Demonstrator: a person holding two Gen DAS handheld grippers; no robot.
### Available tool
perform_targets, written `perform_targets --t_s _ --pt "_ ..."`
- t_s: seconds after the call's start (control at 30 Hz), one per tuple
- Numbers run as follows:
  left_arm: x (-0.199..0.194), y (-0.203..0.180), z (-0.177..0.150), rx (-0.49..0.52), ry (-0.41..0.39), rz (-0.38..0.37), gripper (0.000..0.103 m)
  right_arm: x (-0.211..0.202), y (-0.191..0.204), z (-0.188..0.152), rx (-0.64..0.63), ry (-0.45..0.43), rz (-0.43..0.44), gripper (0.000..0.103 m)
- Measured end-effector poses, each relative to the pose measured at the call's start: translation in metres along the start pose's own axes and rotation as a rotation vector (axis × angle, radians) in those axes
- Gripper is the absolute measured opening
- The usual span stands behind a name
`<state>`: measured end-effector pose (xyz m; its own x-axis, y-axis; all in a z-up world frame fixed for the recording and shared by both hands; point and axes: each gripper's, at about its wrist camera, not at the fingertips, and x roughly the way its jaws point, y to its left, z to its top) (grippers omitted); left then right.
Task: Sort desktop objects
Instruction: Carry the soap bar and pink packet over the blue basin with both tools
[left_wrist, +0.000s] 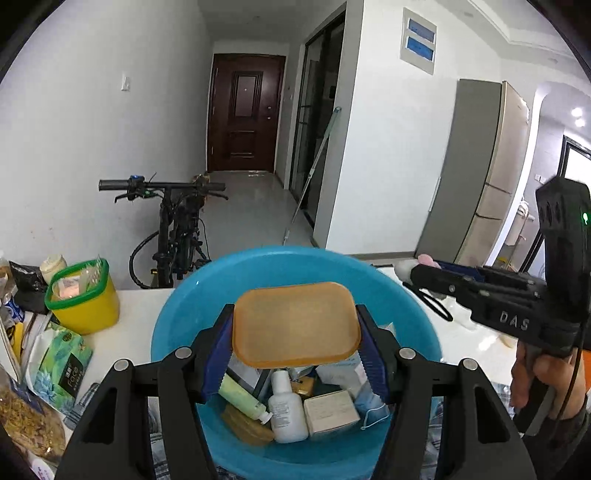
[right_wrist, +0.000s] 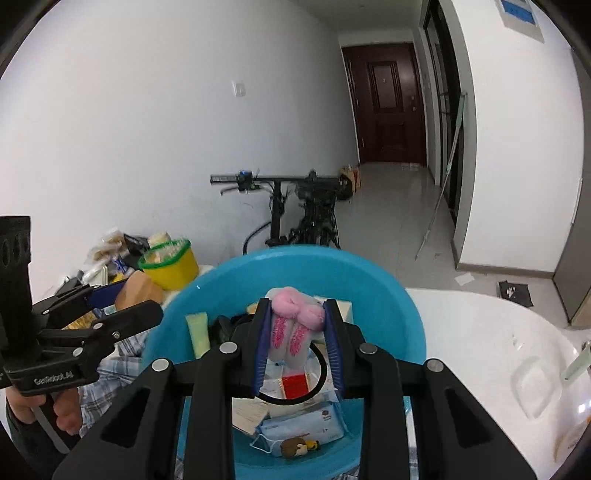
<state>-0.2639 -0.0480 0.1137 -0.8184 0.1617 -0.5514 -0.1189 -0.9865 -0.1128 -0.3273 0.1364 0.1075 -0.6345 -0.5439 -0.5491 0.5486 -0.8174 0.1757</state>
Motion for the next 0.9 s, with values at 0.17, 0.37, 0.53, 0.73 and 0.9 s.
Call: perform_targets --t_s 0.17,0.37,0.53,0.73,0.9 --pt "0.016 0.002 -0.012 0.003 0.033 0.008 0.064 0.007 0.002 -0.005 -0.009 0.014 0.000 0.027" --pt "0.015 0.001 -0.013 0.020 0.026 0.025 0.064 0.011 0.003 -0.007 -0.015 0.024 -0.004 0.027" --pt "0.015 0.000 -0.014 0.031 0.030 0.033 0.064 0.012 0.007 -0.007 -0.022 0.027 -0.001 0.027" --pt "0.019 -0.003 -0.016 0.040 0.042 0.034 0.064 0.013 0.004 -0.007 -0.017 0.031 0.001 0.027" --pt "0.022 -0.003 -0.017 0.046 0.050 0.033 0.064 0.014 0.002 -0.008 -0.011 0.035 0.002 0.027"
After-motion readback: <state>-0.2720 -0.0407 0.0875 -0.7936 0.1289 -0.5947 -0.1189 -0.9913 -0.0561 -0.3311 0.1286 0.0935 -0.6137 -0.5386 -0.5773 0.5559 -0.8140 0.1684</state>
